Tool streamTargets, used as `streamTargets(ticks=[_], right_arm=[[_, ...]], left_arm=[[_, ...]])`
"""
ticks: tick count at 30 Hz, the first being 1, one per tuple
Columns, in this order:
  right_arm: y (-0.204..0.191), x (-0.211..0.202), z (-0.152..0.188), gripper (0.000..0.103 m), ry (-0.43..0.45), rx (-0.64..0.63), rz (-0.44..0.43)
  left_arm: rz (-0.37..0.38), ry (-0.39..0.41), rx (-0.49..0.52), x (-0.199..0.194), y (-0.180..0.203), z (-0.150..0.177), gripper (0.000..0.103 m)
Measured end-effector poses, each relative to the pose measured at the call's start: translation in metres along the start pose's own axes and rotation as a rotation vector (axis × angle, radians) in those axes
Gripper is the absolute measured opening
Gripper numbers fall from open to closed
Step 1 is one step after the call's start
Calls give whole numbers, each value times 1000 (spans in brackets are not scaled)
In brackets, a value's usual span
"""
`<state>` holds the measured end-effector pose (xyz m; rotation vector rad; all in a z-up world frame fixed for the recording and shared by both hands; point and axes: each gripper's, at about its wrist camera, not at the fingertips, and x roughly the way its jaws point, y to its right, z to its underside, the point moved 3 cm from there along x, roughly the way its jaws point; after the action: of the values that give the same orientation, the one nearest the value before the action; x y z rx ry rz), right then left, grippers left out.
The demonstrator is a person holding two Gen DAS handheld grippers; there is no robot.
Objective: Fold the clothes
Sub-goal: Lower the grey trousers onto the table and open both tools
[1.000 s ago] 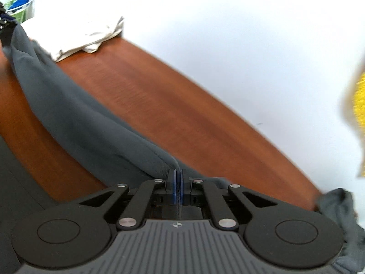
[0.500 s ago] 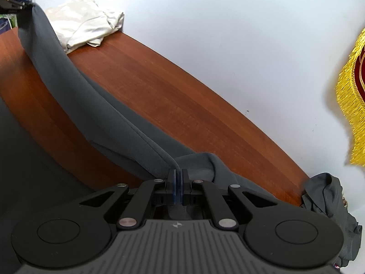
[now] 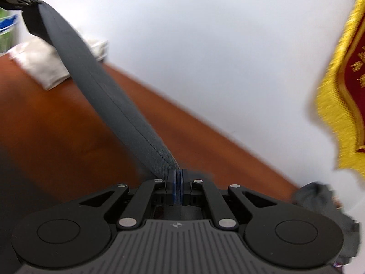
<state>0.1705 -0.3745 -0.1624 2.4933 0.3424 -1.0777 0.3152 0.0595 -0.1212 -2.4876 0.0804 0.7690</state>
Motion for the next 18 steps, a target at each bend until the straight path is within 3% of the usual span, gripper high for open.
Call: streamTargets(ticks=[4, 7, 13, 16, 18], right_arm=[[-36, 25, 24, 4, -87, -46, -114], [-56, 42, 37, 4, -142, -66, -168], [-61, 49, 42, 12, -170, -44, -207], [-62, 41, 43, 28, -162, -36, -213], [-59, 33, 40, 31, -149, -26, -205]], left_arm=[[32, -213, 61, 16, 19, 88, 10], [33, -304, 67, 25, 27, 124, 10], [7, -347, 41, 36, 20, 140, 10], [-5, -346, 35, 37, 17, 137, 12], [-13, -344, 29, 35, 15, 137, 13]])
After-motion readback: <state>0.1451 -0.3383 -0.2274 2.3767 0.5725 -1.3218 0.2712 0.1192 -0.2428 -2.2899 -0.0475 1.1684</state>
